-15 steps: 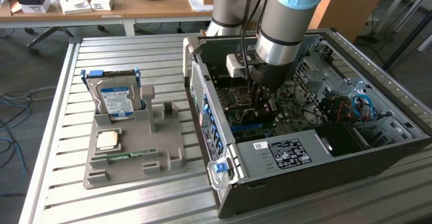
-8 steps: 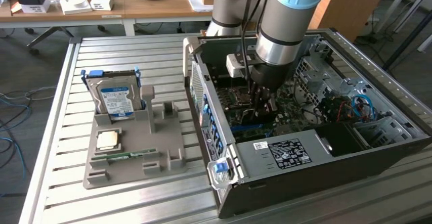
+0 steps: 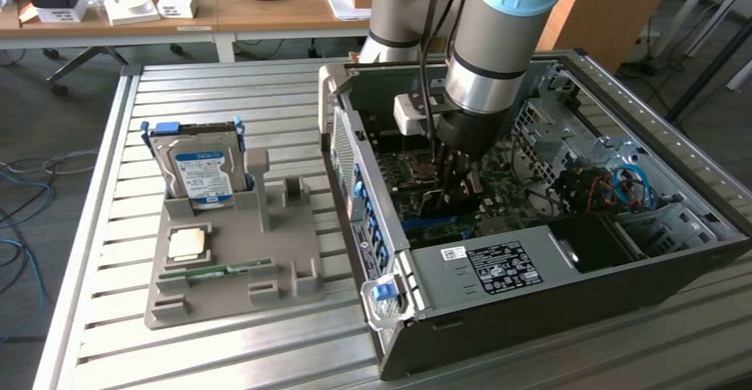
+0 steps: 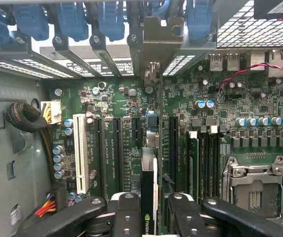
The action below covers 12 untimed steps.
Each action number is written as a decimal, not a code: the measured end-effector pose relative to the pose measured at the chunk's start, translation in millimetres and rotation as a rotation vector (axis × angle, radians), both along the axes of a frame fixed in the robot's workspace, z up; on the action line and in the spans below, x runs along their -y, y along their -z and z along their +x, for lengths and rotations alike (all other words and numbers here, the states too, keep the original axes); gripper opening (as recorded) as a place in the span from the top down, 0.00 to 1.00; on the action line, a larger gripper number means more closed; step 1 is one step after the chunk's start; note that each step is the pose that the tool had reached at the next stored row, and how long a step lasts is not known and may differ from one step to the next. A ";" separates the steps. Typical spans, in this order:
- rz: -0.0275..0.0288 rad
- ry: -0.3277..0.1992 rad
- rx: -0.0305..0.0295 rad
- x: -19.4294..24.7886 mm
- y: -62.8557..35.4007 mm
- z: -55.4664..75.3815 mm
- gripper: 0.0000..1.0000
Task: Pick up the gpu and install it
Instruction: 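Insert the gpu into the slot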
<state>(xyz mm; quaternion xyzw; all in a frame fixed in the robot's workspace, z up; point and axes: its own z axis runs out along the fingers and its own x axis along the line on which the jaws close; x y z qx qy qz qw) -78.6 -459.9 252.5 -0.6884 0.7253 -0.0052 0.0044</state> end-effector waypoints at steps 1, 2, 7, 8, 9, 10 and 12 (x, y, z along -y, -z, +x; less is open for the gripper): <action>0.0000 0.000 0.0000 0.0 0.0 0.0 0.74; 0.0000 0.000 0.0000 0.0 0.0 0.0 0.74; 0.0000 -0.003 0.0000 0.0 0.0 0.0 0.74; 0.0000 -0.003 0.0000 0.0 0.0 0.0 0.74; 0.0000 -0.004 0.0001 0.0 0.0 0.0 0.74; 0.0000 -0.005 0.0000 0.0 0.0 0.0 0.74; 0.0000 -0.006 0.0000 0.0 0.0 0.1 0.74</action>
